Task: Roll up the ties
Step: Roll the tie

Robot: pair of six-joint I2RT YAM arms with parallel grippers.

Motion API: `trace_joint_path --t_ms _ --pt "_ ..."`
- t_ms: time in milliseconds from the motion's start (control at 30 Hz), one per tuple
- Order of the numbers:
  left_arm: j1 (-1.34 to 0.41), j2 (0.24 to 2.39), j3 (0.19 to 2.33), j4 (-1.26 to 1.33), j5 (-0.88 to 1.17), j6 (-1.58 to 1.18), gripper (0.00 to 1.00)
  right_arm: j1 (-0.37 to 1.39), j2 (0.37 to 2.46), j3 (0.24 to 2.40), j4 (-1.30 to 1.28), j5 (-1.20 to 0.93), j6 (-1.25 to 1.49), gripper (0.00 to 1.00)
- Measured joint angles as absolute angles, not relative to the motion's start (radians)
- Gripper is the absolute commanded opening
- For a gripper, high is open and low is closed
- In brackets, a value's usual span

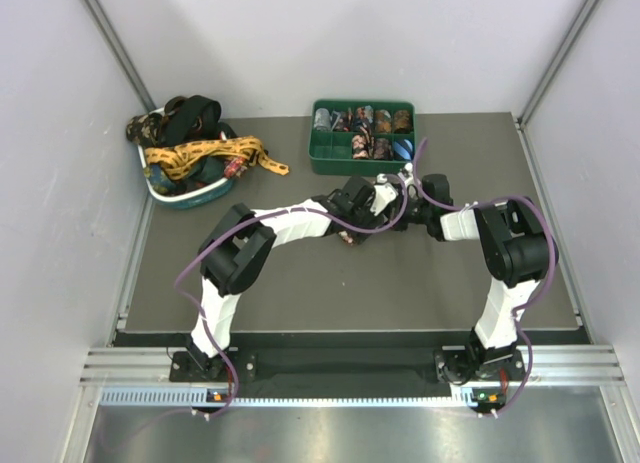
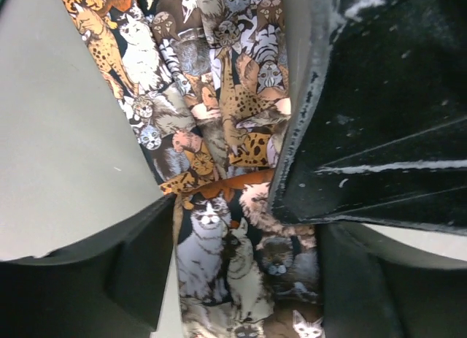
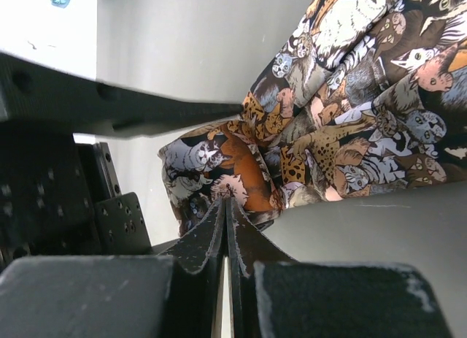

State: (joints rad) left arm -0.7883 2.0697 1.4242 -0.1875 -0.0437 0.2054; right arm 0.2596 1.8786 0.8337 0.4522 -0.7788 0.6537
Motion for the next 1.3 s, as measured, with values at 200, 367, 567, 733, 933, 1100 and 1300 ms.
trace_joint_path --t_ms 200,367,567,733,933,1100,1300 --pt "-0.791 2.071 1.419 -0.184 -0.047 0.194 0.61 0.26 1.878 0.834 0.453 -0.768 0.654 0.09" --pt "-0.792 2.071 1.413 -0.175 -0.054 0.186 0.59 0.258 1.85 0.83 0.447 -0.744 0.65 0.21" --pt "-0.791 2.071 1.412 -0.172 -0.06 0.175 0.57 0.215 1.782 0.764 0.472 -0.713 0.659 0.33" --pt "-0.785 2.071 1.412 -0.176 -0.06 0.148 0.57 0.136 1.691 0.636 0.513 -0.645 0.669 0.37" --pt "-0.774 2.071 1.423 -0.206 -0.057 0.13 0.56 0.144 1.445 0.488 0.515 -0.483 0.604 0.42" --pt "-0.767 2.093 1.482 -0.297 -0.049 0.12 0.56 0.276 1.249 0.45 0.466 -0.291 0.51 0.46" --pt "-0.765 2.104 1.514 -0.361 -0.038 0.085 0.56 0.575 1.063 0.445 0.352 -0.047 0.397 0.49"
